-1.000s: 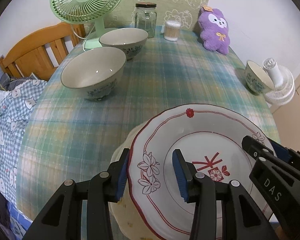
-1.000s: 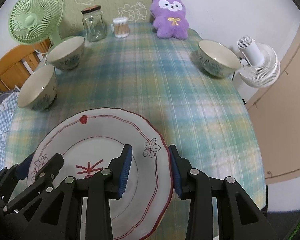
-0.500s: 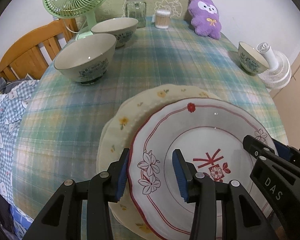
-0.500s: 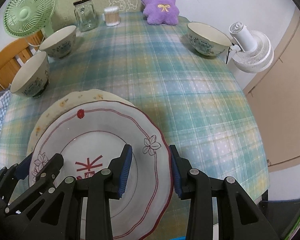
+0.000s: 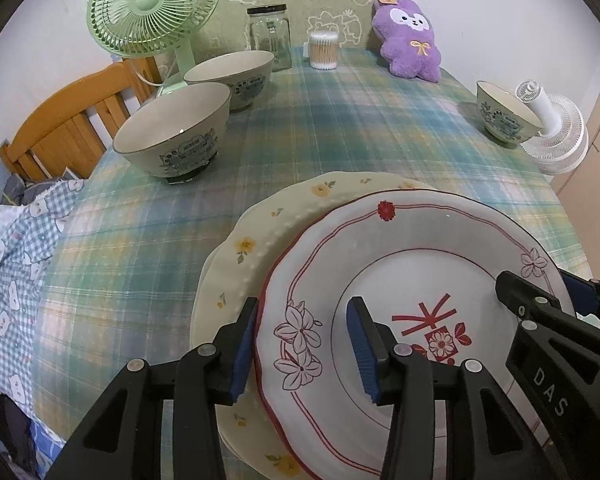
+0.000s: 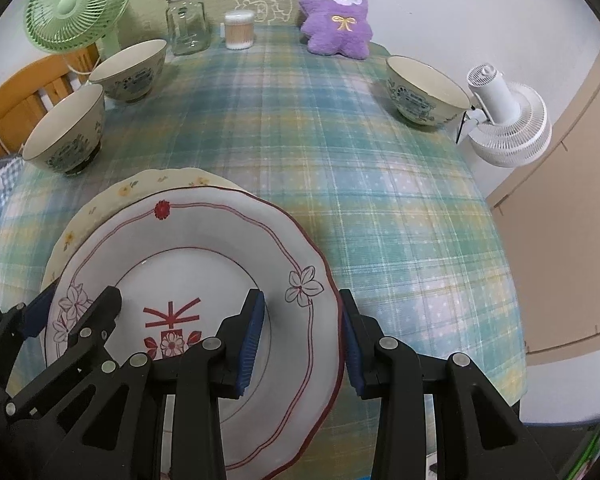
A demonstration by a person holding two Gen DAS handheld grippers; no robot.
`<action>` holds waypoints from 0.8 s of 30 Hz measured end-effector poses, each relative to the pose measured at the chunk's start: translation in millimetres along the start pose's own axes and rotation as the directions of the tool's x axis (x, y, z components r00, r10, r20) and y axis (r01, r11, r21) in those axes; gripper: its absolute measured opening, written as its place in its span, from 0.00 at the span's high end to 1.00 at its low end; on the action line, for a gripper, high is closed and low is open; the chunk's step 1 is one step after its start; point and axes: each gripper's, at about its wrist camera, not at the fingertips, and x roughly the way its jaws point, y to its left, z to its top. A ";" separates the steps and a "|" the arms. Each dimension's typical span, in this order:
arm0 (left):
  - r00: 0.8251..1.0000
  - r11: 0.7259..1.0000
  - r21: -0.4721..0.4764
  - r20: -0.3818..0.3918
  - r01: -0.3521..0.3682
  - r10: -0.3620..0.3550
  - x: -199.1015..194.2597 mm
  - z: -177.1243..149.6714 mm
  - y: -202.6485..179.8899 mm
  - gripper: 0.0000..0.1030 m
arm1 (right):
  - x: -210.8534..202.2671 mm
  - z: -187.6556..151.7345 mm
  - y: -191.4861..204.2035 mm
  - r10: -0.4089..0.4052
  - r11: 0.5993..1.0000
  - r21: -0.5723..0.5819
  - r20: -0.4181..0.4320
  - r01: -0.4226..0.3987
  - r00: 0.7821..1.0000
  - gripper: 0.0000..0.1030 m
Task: Organize plates and bowls
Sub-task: 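Lower the red-rimmed plate onto the yellow-flower plate stack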
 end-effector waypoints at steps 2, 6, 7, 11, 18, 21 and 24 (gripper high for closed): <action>1.000 1.000 -0.004 -0.003 -0.003 0.003 0.4 0.3 -0.7 0.55 | -0.2 0.2 -1.2 0.012 1.000 -0.001 -0.007 -0.012 1.000 0.61; 1.000 1.000 0.006 -0.002 -0.016 0.016 0.1 -0.2 -3.9 0.54 | -0.8 -2.1 -4.3 0.021 1.000 0.012 -0.025 -0.021 0.999 0.61; 1.000 1.000 0.009 -0.003 -0.018 0.018 0.4 -0.1 -4.2 0.54 | -1.7 -3.0 -4.0 0.023 1.000 0.006 -0.024 -0.022 0.999 0.63; 1.000 1.000 0.013 -0.005 -0.025 0.025 0.4 -0.2 -5.2 0.52 | -2.9 -4.2 -2.3 0.024 1.000 -0.007 -0.014 -0.024 1.000 0.66; 0.999 0.999 0.027 -0.012 -0.039 0.039 -2.1 -2.1 -7.0 0.49 | -2.5 -5.1 -0.8 0.027 1.000 -0.015 0.030 -0.027 0.999 0.66; 0.998 0.998 0.035 -0.014 -0.055 0.055 -3.2 -1.3 -8.4 0.49 | -1.1 -4.1 -1.0 0.050 0.999 -0.014 0.029 -0.050 0.998 0.66; 0.994 0.993 0.061 0.046 -0.104 0.102 -12.1 -1.6 -10.8 0.46 | -1.1 -1.9 0.9 0.074 0.997 -0.006 0.037 -0.074 0.997 0.68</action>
